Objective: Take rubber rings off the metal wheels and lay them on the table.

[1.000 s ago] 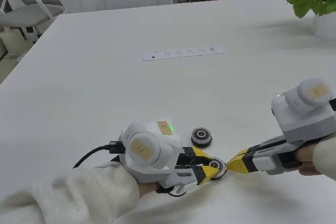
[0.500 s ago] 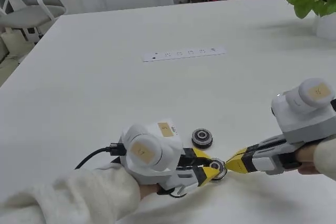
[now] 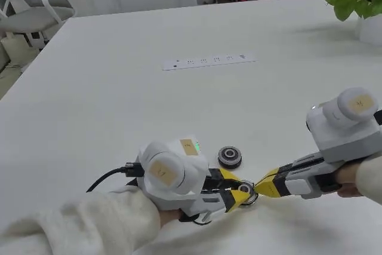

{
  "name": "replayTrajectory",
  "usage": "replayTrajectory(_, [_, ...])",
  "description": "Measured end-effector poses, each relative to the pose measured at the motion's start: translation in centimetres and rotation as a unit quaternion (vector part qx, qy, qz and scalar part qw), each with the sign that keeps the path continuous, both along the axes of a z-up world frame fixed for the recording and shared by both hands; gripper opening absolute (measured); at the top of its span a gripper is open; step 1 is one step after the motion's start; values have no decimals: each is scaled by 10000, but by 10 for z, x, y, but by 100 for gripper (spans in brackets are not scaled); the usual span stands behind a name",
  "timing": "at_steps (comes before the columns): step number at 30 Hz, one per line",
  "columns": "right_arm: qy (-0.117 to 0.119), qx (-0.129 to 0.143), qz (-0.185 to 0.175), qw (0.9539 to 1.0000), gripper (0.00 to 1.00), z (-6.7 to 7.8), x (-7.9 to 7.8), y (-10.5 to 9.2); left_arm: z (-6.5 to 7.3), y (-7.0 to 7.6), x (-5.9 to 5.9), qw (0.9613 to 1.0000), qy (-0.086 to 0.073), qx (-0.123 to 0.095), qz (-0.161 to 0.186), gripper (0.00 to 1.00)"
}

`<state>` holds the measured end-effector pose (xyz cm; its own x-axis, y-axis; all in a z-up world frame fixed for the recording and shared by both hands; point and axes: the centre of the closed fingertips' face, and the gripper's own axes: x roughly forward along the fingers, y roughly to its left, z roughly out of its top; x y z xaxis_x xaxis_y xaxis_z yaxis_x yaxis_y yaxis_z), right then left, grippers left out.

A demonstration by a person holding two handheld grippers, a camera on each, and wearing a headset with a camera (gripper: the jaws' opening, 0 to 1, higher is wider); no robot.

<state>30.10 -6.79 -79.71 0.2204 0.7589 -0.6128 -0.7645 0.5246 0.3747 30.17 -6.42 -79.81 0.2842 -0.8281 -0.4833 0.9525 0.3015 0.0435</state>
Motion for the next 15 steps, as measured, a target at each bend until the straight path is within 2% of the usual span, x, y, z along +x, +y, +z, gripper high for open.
replayTrajectory(15, [4, 85, 46, 10000, 0, 4, -2, 3, 0, 0, 0, 10000, -3, -7, -10, 13])
